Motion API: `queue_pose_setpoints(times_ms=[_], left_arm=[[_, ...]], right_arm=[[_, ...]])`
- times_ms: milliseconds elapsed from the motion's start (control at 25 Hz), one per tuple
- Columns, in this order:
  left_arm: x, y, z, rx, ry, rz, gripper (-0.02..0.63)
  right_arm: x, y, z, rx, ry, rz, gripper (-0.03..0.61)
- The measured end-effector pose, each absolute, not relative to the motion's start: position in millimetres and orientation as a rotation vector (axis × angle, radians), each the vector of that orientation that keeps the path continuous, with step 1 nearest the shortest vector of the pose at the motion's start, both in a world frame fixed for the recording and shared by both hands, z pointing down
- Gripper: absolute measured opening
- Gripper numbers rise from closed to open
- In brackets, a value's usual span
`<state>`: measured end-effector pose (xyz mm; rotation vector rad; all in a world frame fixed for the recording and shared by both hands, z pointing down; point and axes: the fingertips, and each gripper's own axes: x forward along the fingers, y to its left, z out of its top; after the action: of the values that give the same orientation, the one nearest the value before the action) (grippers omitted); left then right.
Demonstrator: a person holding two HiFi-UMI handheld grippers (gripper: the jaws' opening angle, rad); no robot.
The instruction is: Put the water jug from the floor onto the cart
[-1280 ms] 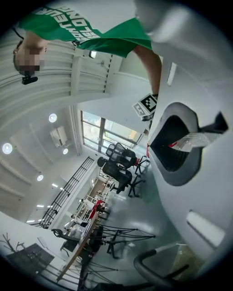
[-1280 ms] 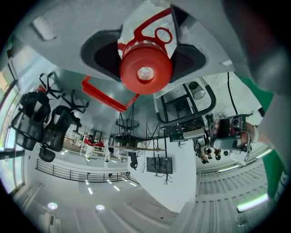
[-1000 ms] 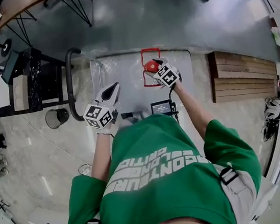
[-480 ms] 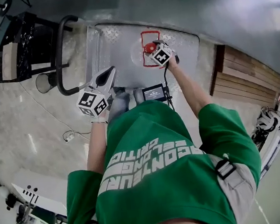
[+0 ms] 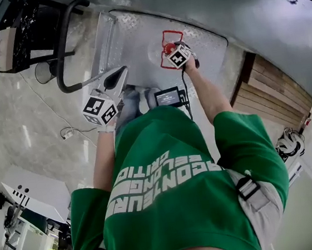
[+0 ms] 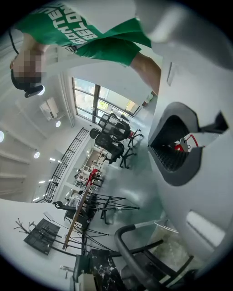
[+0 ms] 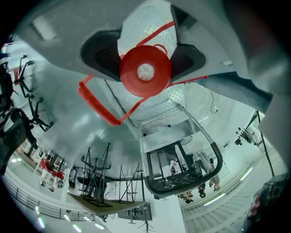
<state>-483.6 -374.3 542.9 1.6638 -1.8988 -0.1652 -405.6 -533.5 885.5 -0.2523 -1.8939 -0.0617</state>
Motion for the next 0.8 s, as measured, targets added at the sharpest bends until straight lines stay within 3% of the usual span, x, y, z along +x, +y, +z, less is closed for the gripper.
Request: queue_pose_setpoints(times_ms=[520, 800], left_arm=[[-481, -386, 538, 1.714, -1.869, -0.129, 0.009], [-482, -388, 525, 1.806, -1.840, -0.130, 0.009]], right_arm=[[-377, -521, 896, -0.282, -1.819, -0.098, 0.301], [-381, -541, 846, -0.132, -1.922, -0.051, 0.299]])
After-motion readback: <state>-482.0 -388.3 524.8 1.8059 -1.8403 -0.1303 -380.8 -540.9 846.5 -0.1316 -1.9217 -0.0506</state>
